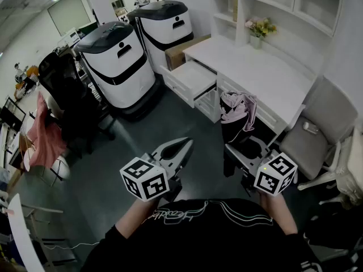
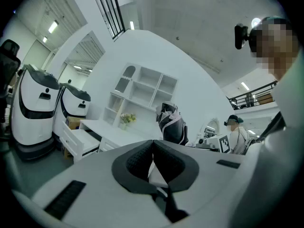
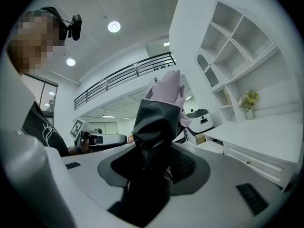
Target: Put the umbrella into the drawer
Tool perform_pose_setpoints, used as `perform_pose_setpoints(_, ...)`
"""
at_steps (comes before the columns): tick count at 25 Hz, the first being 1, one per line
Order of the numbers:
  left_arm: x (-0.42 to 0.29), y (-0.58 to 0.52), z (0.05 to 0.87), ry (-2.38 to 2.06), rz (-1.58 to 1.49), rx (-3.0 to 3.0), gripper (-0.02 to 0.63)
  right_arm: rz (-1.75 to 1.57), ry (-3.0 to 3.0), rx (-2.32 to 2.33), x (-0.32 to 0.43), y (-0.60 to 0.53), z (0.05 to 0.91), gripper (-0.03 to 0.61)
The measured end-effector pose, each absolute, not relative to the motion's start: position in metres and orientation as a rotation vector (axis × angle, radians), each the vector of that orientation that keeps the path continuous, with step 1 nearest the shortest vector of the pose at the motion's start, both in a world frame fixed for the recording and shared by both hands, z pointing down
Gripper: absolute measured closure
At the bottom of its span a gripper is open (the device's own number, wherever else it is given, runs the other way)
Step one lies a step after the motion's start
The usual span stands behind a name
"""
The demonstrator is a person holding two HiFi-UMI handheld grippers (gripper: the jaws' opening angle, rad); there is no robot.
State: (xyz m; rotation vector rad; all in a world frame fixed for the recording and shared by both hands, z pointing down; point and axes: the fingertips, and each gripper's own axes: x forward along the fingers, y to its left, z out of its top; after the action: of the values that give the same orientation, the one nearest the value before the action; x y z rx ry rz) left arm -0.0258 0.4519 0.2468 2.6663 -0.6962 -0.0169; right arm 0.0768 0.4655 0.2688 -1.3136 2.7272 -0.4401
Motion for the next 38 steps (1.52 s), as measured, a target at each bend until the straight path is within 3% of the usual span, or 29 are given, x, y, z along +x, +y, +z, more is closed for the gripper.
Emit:
perform_pose_setpoints(24, -0.032, 0.433, 0.272, -0.738, -0.026, 2.643, 0.594, -0.458, 2.708, -1.304, 0.079, 0.445, 0.288, 0.373)
perform_pose_setpoints(38, -0.034, 0.232, 0.279, -0.711, -0.034, 2.598, 0.594, -0.533, 2.689, -1.366, 0.085, 0.254, 0.298, 0.373)
